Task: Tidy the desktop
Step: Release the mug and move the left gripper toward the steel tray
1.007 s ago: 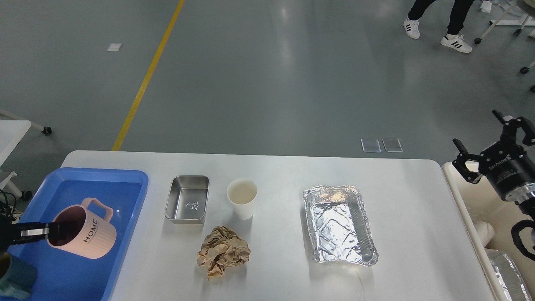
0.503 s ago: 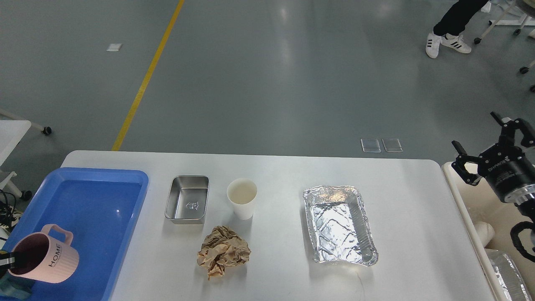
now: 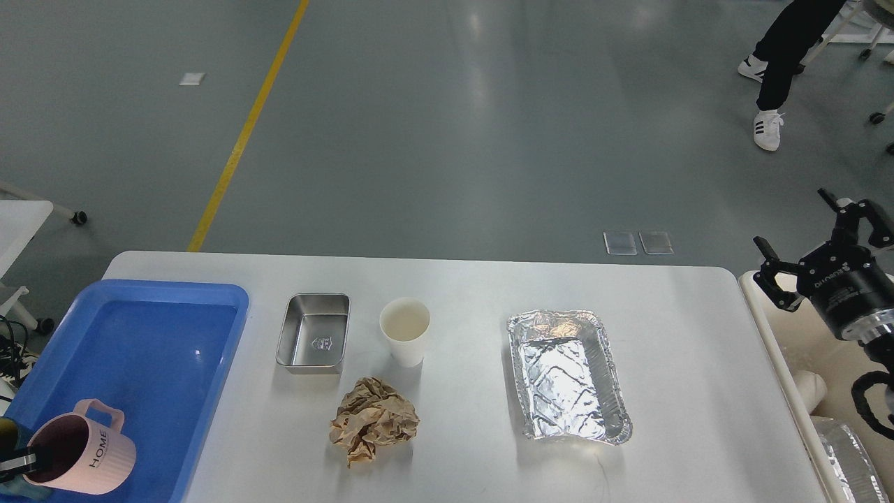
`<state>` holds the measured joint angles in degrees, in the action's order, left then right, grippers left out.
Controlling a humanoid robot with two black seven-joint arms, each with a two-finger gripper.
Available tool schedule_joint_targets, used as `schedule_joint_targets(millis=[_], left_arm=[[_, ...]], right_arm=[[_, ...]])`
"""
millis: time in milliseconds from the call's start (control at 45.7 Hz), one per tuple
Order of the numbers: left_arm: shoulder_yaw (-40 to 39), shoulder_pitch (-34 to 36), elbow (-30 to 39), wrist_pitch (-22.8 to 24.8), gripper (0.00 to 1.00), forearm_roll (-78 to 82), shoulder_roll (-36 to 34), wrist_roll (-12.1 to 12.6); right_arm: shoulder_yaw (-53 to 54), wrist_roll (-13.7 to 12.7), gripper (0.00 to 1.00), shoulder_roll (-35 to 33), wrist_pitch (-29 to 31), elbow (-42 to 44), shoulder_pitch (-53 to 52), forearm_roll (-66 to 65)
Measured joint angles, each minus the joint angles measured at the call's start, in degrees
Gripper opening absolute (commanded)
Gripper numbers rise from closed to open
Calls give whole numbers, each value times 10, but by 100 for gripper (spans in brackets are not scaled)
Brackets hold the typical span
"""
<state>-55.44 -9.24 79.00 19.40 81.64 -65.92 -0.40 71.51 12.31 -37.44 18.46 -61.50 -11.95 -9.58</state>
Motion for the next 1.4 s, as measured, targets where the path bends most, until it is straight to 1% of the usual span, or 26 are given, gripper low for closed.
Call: schedule_joint_targets(millis=[22,66,88,109,219,350,525,613,635,678,766,810,875,963,1094,1401], left_arm=[[0,1,-1,-1,45,0,3,1],[0,1,-2,-3,65,1,7,3],[0,2,-2,-3,73,1,9,4],[0,2,-3,-4,76,1,11,5],[0,5,-3,-4,81,1,15,8],[-1,7,-3,-3,92,0,15,11],[-6,12,6,-2,96,-2,14,15],[-12,20,21,-2,96,-3,11,5],[-14,22,27,-3,96,-4,10,0],[-24,25,47,-4,96,-6,8,-18],[-49,26,87,-6,97,-12,6,-64],[-58,24,107,-7,97,-12,3,-83],[-67,23,130,-9,97,-13,-6,-95],[-77,23,158,-24,97,-13,-24,-101],[-97,23,182,-51,97,-13,-46,-104],[-177,23,190,-51,97,-14,-68,-116]], right_arm=[[0,0,100,0,0,0,0,0],[0,0,100,0,0,0,0,0],[0,0,100,0,0,0,0,0],[0,0,100,0,0,0,0,0],[0,0,100,0,0,-1,0,0],[0,0,100,0,0,-2,0,0],[0,0,100,7,0,-2,0,0],[0,0,100,8,0,-3,-1,0],[0,0,100,8,0,-3,-1,0],[0,0,100,8,-1,-3,-1,0],[0,0,100,7,-1,-3,-1,0],[0,0,100,5,-1,-3,-1,0],[0,0,100,2,-1,-3,-1,0],[1,0,100,0,-1,-3,-1,0],[1,0,100,-1,-1,-3,0,1],[0,0,100,-3,0,-2,-1,0]])
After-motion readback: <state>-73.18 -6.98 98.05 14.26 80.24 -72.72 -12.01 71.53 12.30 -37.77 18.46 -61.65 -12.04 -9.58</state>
